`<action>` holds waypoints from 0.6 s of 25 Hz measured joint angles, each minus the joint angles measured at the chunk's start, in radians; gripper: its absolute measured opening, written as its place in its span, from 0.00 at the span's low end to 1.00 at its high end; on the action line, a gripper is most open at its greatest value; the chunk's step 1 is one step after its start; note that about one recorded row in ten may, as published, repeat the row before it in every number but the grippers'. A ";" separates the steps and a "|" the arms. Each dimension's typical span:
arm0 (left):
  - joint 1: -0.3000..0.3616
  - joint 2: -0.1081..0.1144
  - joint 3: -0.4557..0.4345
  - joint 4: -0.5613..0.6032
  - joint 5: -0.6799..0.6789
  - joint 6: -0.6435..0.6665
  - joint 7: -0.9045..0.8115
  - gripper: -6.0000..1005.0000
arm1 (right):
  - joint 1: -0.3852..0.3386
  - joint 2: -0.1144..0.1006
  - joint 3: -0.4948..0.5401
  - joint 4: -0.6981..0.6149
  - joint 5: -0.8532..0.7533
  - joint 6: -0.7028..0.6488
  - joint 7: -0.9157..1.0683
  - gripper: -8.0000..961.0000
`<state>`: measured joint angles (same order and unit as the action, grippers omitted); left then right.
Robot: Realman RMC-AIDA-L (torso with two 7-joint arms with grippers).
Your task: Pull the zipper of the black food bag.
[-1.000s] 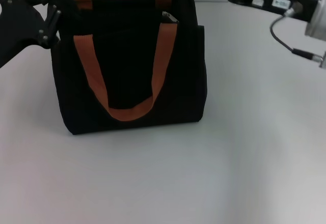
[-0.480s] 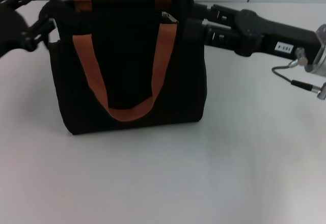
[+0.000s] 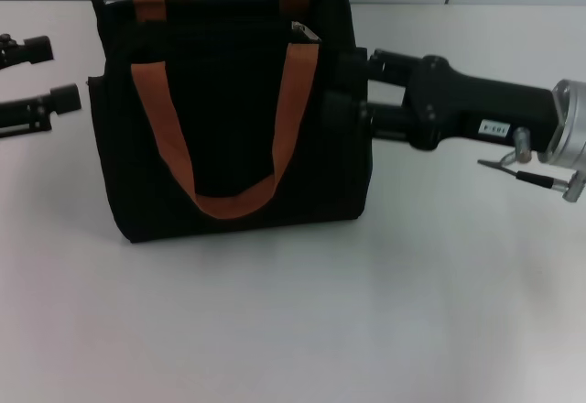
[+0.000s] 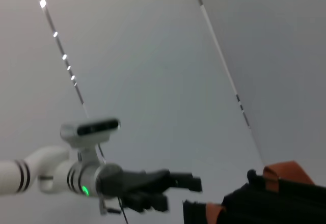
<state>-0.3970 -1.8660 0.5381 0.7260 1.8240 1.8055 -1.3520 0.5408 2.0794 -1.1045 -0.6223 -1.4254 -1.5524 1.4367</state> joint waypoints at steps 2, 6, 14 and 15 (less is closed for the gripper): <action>-0.002 -0.008 -0.005 -0.003 -0.005 0.063 0.005 0.76 | -0.006 0.002 -0.002 0.006 -0.009 -0.006 -0.053 0.79; -0.002 -0.057 0.001 -0.035 -0.009 0.177 0.068 0.82 | -0.008 0.004 -0.003 0.094 -0.007 -0.026 -0.216 0.80; -0.008 -0.117 0.128 -0.182 0.014 0.147 0.232 0.83 | -0.008 0.005 -0.038 0.202 -0.014 -0.043 -0.458 0.81; -0.010 -0.127 0.144 -0.204 0.027 0.117 0.257 0.83 | -0.007 0.004 -0.053 0.215 -0.015 -0.044 -0.479 0.81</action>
<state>-0.4065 -1.9934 0.6817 0.5223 1.8515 1.9226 -1.0951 0.5334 2.0835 -1.1574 -0.4072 -1.4403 -1.5965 0.9576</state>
